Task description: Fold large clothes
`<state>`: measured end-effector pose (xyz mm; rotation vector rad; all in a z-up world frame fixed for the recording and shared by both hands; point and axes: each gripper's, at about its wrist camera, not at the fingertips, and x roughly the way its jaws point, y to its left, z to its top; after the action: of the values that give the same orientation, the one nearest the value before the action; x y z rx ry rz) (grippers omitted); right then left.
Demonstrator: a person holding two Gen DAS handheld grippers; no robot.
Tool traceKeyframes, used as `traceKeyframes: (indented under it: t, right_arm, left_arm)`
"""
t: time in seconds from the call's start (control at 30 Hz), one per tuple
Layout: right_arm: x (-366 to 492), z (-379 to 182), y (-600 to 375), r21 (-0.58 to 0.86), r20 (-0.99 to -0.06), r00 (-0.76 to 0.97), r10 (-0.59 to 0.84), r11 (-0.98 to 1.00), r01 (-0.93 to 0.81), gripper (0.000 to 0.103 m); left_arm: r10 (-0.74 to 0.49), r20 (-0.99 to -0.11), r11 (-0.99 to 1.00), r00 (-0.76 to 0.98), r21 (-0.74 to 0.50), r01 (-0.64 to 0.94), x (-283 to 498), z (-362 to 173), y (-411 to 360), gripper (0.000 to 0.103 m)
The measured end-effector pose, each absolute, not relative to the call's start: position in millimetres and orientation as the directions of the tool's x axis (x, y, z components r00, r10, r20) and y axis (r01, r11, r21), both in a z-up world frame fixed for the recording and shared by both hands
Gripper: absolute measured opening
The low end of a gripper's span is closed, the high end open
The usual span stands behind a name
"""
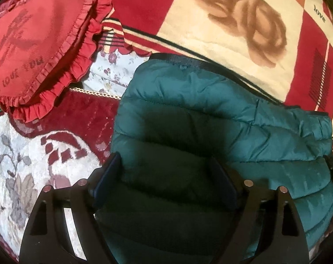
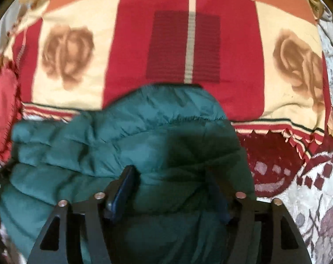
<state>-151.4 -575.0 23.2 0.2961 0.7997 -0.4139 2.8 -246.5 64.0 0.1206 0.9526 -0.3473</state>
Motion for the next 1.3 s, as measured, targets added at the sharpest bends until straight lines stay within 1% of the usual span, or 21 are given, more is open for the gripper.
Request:
traceKeyframes:
  t: [0.1, 0.2, 0.27, 0.37, 0.47, 0.63, 0.7, 0.77, 0.87, 1.0, 1.1, 1.3]
  right_arm:
    - [-152, 16, -584, 0.123, -0.752, 0.616, -0.232, 0.870, 0.477, 0.072]
    - [-152, 16, -585, 0.108, -0.763, 0.602, -0.236, 0.871, 0.479, 0.073]
    - [-158, 26, -584, 0.101, -0.769, 0.594, -0.236, 0.873, 0.477, 0.073]
    - [-180, 50, -575, 0.123, -0.741, 0.631, -0.227, 0.879, 0.461, 0.072]
    - [-207, 62, -566, 0.144, -0.724, 0.658, -0.205, 0.888, 0.436, 0.073]
    - [-216, 36, -559, 0.121, -0.746, 0.628, -0.221, 0.882, 0.454, 0.083]
    - [-206, 27, -562, 0.125, -0.761, 0.609, -0.222, 0.872, 0.474, 0.092]
    - [-201, 29, -562, 0.137, -0.769, 0.602, -0.216, 0.864, 0.485, 0.094]
    - [-209, 45, -556, 0.130, -0.767, 0.605, -0.214, 0.872, 0.472, 0.093]
    - [-245, 67, -544, 0.195, -0.739, 0.653, -0.165, 0.875, 0.442, 0.093]
    - [-269, 72, -536, 0.243, -0.739, 0.662, -0.122, 0.868, 0.432, 0.093]
    - [-306, 46, -526, 0.413, -0.744, 0.668, 0.008, 0.791, 0.451, 0.093]
  left_arm:
    - [-0.244, -0.815, 0.936, 0.526, -0.057, 0.347, 8, 58, -248, 0.086]
    - [-0.241, -0.812, 0.938, 0.532, -0.053, 0.343, 9, 55, -250, 0.087]
    - [-0.236, -0.811, 0.937, 0.535, -0.044, 0.348, 8, 54, -251, 0.087]
    - [-0.248, -0.812, 0.934, 0.529, -0.057, 0.352, 9, 54, -249, 0.087]
    - [-0.249, -0.809, 0.935, 0.533, -0.057, 0.350, 8, 54, -249, 0.087]
    - [-0.244, -0.805, 0.937, 0.541, -0.050, 0.347, 6, 53, -251, 0.087]
    - [-0.243, -0.808, 0.937, 0.537, -0.052, 0.346, 6, 54, -250, 0.087]
    - [-0.242, -0.815, 0.937, 0.526, -0.056, 0.344, 5, 56, -248, 0.087]
    - [-0.274, -0.819, 0.932, 0.505, -0.096, 0.350, -5, 67, -234, 0.086]
    - [-0.317, -0.818, 0.919, 0.480, -0.141, 0.367, -23, 77, -209, 0.086]
    - [-0.356, -0.822, 0.911, 0.444, -0.200, 0.360, -41, 78, -185, 0.086]
    - [-0.405, -0.828, 0.902, 0.388, -0.291, 0.319, -76, 71, -145, 0.086]
